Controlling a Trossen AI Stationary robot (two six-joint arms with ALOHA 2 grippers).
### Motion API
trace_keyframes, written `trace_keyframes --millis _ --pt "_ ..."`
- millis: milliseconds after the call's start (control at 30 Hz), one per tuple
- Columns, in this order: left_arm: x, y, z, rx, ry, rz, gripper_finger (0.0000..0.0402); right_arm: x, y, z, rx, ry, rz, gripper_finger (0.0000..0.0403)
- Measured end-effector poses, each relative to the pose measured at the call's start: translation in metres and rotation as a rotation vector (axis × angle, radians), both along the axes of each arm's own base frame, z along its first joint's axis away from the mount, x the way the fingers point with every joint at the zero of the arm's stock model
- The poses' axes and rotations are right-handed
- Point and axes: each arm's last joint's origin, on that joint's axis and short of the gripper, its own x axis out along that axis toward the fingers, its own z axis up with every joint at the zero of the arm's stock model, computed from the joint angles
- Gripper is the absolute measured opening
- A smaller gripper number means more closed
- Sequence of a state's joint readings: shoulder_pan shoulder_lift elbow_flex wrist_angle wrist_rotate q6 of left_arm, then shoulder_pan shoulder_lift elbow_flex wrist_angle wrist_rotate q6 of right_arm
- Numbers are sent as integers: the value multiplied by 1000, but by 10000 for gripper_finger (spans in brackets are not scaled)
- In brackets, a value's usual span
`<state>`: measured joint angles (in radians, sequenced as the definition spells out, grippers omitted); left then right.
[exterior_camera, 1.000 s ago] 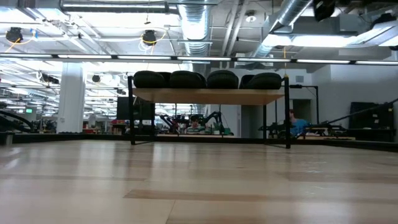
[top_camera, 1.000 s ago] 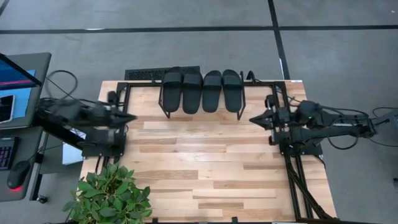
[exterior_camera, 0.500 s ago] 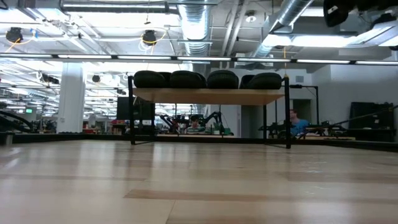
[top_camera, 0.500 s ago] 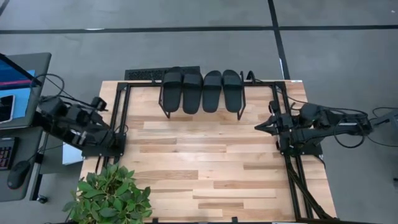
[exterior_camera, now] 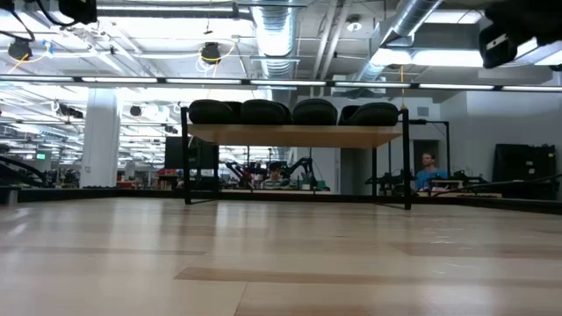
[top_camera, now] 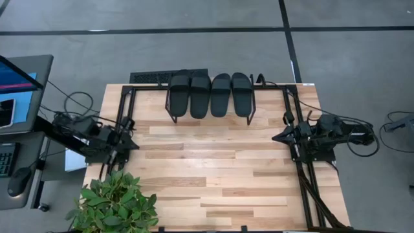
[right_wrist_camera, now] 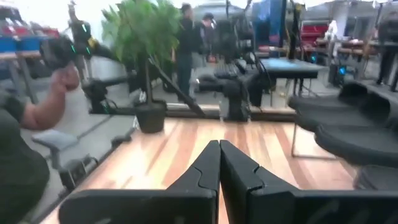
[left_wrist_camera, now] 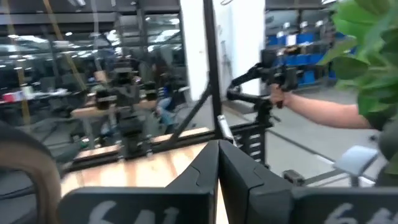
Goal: Pick and place slides into the shelf
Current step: Return to Home Position
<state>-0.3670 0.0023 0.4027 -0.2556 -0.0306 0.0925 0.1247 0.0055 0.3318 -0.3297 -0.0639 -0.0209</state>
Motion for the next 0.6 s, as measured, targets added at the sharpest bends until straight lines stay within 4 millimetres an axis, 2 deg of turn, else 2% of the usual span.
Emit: trace_keyframes --millis 133,267,400,600 --pt "16 -7 -24 -53 -10 -26 0 7 3 -2 15 4 27 0" --pt "29 -12 -53 -112 -7 -34 0 7 5 -1 30 -5 58 0" --pt "38 -15 -81 -169 -21 -51 0 10 7 -13 43 29 70 0" --pt "38 -16 -80 -186 -30 -44 0 18 8 -43 50 77 33 0"
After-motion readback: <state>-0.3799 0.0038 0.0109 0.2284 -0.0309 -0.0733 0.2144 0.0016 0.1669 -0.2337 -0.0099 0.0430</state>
